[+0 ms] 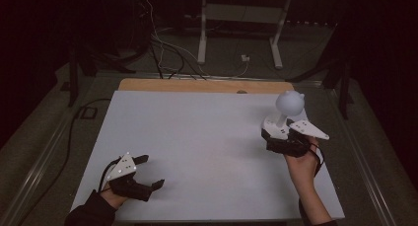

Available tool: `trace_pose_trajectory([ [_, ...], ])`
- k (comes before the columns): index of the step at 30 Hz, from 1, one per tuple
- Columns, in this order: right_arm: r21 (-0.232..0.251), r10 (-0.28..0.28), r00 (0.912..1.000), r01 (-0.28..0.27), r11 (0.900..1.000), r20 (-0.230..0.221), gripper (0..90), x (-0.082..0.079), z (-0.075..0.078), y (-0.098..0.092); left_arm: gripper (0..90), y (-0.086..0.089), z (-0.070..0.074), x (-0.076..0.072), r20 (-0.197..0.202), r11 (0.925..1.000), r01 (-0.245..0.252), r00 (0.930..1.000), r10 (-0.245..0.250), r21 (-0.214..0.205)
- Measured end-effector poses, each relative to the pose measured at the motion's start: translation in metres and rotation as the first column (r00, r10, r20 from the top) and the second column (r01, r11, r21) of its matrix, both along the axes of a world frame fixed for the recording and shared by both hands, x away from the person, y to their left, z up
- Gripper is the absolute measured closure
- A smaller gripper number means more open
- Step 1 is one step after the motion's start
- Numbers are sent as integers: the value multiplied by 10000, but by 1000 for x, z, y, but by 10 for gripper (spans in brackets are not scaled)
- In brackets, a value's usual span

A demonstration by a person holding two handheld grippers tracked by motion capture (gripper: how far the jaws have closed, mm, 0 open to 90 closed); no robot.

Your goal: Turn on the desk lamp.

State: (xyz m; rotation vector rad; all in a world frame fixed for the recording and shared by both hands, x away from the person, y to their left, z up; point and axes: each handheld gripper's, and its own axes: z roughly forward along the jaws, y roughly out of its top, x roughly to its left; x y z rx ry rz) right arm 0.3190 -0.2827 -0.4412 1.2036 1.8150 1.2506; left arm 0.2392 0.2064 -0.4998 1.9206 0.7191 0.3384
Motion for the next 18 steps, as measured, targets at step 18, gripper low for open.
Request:
trace_pose_trajectory([
  [18, -269, -1382, 9885, 1368, 9902, -615, 0, 23, -18, -8, 2, 1, 0, 1, -60, 10000, -47, 10000, 47, -14],
])
